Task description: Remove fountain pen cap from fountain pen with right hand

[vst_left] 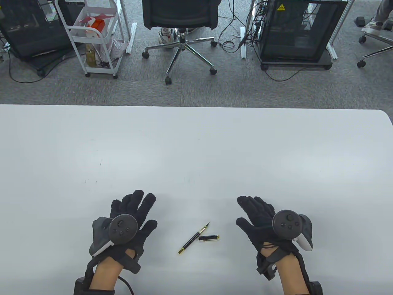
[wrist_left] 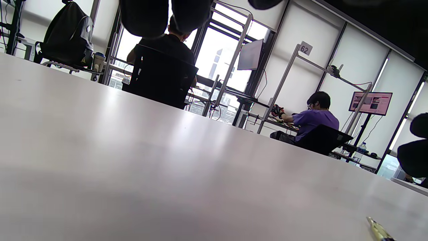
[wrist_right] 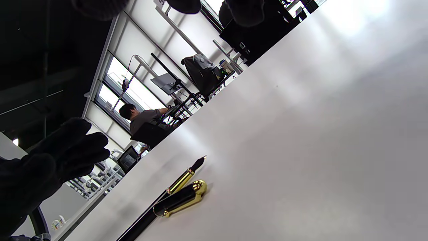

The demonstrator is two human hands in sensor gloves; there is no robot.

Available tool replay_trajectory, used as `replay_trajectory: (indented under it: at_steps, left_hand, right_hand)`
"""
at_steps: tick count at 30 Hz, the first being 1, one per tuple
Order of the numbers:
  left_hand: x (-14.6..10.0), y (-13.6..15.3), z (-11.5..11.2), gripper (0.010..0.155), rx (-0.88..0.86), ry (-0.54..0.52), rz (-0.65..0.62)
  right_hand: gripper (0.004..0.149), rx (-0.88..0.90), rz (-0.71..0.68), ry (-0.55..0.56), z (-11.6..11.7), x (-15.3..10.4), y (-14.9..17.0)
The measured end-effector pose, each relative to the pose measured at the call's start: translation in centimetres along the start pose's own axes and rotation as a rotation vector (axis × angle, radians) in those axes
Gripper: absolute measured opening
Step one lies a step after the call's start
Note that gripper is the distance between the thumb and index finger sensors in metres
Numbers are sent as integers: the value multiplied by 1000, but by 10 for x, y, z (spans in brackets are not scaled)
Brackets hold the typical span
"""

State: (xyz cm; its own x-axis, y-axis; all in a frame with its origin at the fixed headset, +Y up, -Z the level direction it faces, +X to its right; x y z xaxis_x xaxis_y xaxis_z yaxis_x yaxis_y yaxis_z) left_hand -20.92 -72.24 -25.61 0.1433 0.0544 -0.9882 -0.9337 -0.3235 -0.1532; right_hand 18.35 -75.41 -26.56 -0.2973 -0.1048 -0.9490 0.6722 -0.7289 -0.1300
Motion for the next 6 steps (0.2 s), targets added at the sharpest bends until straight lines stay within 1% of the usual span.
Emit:
replay_trajectory:
  at_steps: [6]
  left_hand:
    - [-1,0,-3,74,30,9,8]
  right_hand:
    - [70,-5,-5,-23,4,3,-2]
Point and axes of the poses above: the tracker on the back of each hand, its own y axis roughly to the little-finger side, its own x axis roughly from the wrist to the fingertips, z = x × y, the point moved 4 cm from there along x, roughly from the wrist to the fingertips, and after that the axes turned 7 degrees about z, right-handed, at the moved point
